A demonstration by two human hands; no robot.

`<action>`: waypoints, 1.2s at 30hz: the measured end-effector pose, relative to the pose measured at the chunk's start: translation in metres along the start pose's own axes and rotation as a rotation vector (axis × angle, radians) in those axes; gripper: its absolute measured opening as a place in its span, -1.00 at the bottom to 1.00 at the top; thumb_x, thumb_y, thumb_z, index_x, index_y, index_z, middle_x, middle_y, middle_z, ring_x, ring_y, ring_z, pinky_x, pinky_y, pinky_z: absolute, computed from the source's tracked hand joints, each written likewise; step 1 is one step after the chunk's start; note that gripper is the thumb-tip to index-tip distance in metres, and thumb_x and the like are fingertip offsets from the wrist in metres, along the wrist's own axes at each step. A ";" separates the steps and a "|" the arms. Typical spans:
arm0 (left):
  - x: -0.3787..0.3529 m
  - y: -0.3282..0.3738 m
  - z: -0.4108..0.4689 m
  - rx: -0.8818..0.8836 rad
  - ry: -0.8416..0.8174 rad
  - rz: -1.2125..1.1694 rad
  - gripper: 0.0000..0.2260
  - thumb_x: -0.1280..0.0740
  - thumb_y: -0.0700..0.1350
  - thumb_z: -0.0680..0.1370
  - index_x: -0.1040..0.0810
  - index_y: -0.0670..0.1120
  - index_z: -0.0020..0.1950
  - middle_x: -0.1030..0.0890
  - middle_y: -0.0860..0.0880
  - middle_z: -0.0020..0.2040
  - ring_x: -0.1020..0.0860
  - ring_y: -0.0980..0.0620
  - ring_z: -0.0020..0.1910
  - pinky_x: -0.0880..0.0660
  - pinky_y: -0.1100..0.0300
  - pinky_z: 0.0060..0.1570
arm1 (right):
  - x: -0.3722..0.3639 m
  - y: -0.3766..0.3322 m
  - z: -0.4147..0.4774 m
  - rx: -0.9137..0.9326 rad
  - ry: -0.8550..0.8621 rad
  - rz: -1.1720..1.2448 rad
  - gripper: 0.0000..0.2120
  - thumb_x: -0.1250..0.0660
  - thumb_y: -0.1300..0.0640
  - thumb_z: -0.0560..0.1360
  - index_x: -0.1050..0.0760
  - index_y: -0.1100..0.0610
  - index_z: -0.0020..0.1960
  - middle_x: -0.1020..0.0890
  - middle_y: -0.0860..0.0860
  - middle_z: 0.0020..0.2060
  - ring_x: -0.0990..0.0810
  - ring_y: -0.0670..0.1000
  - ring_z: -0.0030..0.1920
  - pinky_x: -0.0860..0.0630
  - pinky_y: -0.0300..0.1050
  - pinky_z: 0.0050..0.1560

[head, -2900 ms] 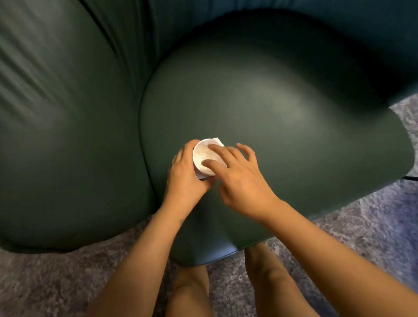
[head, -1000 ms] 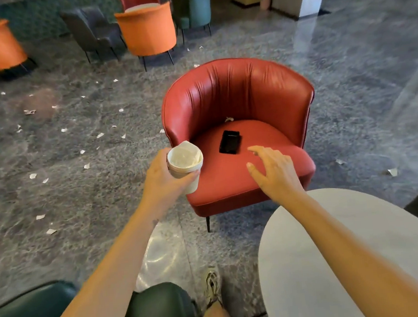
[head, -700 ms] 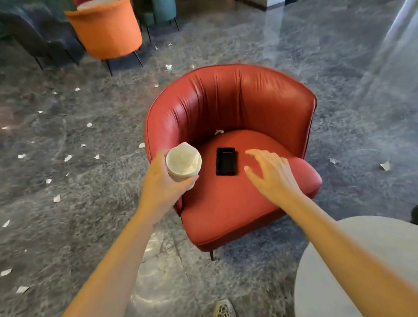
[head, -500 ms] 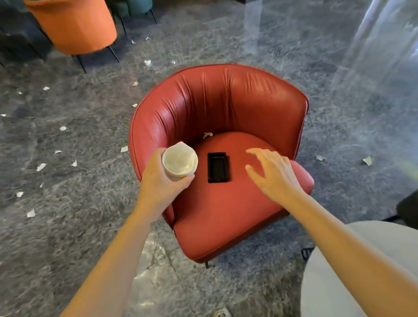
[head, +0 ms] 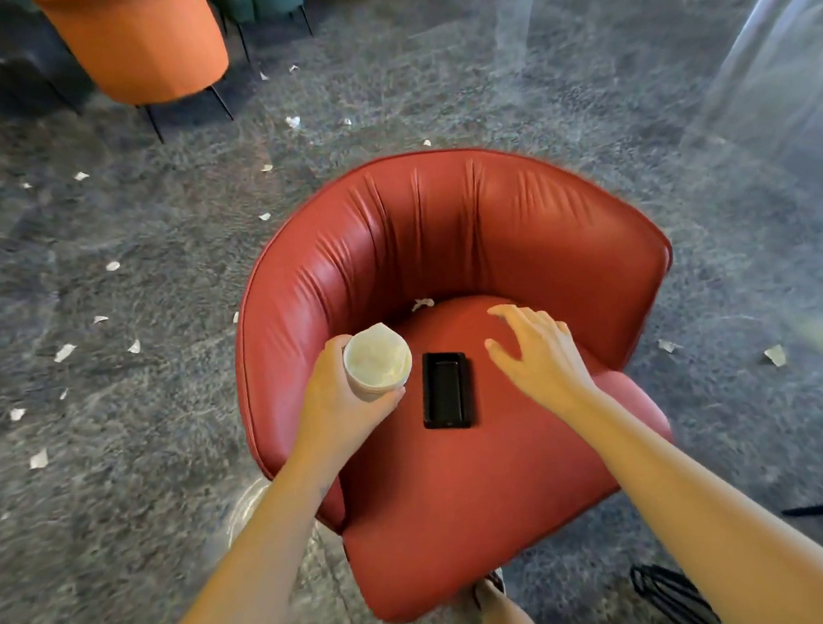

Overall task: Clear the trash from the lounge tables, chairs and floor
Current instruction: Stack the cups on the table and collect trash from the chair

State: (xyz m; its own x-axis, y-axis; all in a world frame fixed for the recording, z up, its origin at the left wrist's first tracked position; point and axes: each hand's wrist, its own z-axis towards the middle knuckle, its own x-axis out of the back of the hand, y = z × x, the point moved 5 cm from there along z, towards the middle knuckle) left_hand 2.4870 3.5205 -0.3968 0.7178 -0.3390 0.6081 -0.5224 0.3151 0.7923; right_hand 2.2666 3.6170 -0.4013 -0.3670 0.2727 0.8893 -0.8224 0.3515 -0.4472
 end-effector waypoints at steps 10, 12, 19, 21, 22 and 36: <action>-0.120 -0.106 0.134 0.259 0.034 -0.048 -0.45 -0.56 -0.13 0.28 -0.35 0.14 0.13 -0.45 0.20 0.06 -0.43 0.32 0.04 -0.28 0.61 -0.09 | -0.188 0.095 0.196 -0.032 -0.223 0.007 -0.59 -0.24 0.01 0.52 -0.35 0.06 0.33 -0.53 0.04 0.17 -0.42 0.09 0.20 -0.26 0.00 0.20; -0.149 -0.131 0.155 0.283 0.036 -0.081 -0.45 -0.55 -0.10 0.28 -0.31 0.22 0.09 -0.44 0.22 0.05 -0.38 0.43 0.05 -0.28 0.62 -0.10 | -0.229 0.110 0.223 -0.042 -0.263 0.001 -0.58 -0.24 0.01 0.51 -0.34 0.05 0.34 -0.50 0.05 0.22 -0.39 0.11 0.25 -0.23 0.03 0.25; -0.221 -0.225 0.200 0.411 0.042 -0.074 -0.38 -0.57 -0.12 0.26 -0.38 -0.03 0.24 -0.45 0.07 0.12 -0.40 0.19 0.04 -0.25 0.65 -0.11 | -0.342 0.165 0.280 -0.131 -0.306 0.019 -0.57 -0.26 0.03 0.50 -0.33 0.09 0.35 -0.45 0.10 0.29 -0.36 0.15 0.31 -0.24 0.05 0.27; -0.230 -0.241 0.206 0.423 0.079 -0.077 -0.39 -0.57 -0.13 0.26 -0.39 -0.03 0.23 -0.47 0.06 0.13 -0.42 0.19 0.03 -0.25 0.65 -0.10 | -0.364 0.176 0.296 -0.146 -0.291 0.022 -0.55 -0.26 0.03 0.50 -0.33 0.10 0.36 -0.42 0.09 0.31 -0.34 0.15 0.32 -0.24 0.05 0.28; -0.234 -0.246 0.207 0.426 0.101 -0.089 -0.41 -0.57 -0.12 0.26 -0.39 0.00 0.21 -0.48 0.06 0.12 -0.43 0.22 0.01 -0.26 0.65 -0.09 | -0.373 0.179 0.304 -0.154 -0.279 0.033 -0.54 -0.26 0.03 0.50 -0.32 0.09 0.37 -0.40 0.08 0.33 -0.33 0.14 0.33 -0.23 0.05 0.28; -0.248 -0.273 0.204 0.514 0.160 -0.158 -0.38 -0.58 -0.08 0.26 -0.38 0.06 0.23 -0.48 0.12 0.14 -0.44 0.24 0.09 -0.32 0.58 -0.01 | -0.441 0.169 0.332 -0.166 -0.371 -0.032 -0.62 -0.26 0.04 0.49 -0.41 0.07 0.28 -0.41 0.09 0.28 -0.31 0.13 0.31 -0.20 -0.02 0.23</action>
State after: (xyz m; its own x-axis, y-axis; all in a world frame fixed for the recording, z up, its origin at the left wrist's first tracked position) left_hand 2.3571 3.3380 -0.7539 0.8456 -0.1955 0.4968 -0.5312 -0.2147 0.8196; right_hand 2.1456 3.2583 -0.8376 -0.4991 -0.0715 0.8636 -0.7658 0.5027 -0.4010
